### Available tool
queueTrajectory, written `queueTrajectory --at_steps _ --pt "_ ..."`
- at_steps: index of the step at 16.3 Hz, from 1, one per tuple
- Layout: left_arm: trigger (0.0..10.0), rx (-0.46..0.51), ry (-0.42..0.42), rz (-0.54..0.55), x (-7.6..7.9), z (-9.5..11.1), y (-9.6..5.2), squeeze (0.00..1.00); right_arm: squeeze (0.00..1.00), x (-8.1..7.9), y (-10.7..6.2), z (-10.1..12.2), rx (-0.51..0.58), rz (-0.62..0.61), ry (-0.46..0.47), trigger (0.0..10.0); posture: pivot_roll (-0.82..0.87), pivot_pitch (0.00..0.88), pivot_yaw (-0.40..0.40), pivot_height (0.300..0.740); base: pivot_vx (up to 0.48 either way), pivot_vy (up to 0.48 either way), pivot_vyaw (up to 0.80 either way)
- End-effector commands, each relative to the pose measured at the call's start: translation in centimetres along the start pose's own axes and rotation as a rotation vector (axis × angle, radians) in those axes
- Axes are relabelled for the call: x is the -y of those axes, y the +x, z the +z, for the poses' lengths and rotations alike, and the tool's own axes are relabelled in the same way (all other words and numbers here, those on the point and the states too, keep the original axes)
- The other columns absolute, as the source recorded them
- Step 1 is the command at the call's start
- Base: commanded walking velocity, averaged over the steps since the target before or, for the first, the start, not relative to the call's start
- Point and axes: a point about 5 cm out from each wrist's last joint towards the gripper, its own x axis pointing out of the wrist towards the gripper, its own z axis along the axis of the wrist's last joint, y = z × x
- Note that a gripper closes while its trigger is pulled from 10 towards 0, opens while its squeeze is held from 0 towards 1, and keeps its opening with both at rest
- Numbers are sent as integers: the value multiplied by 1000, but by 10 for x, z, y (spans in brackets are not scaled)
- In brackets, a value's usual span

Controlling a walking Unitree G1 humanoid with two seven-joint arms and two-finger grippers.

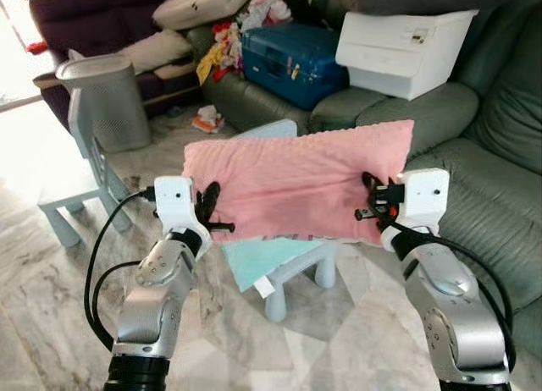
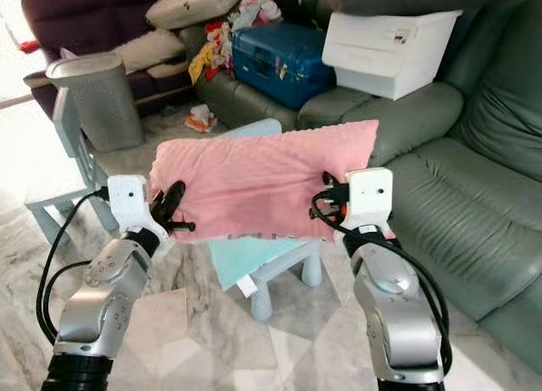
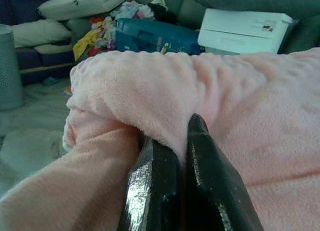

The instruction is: Move the pillow to the sofa

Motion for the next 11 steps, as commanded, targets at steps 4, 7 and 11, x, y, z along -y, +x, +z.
queueTrajectory --at_steps 4,7,11 --pt "10000 10 -13 15 -5 2 1 0 0 -1 3 9 35 -2 0 10000 -145 0 59 740 0 0 -784" --pt "10000 15 -40 3 -5 2 1 0 0 -1 4 9 36 -1 0 10000 -146 0 60 740 0 0 -800" --pt "10000 18 -45 -7 -4 3 1 0 0 -1 4 9 35 -3 3 10000 -146 0 64 740 0 0 -800"
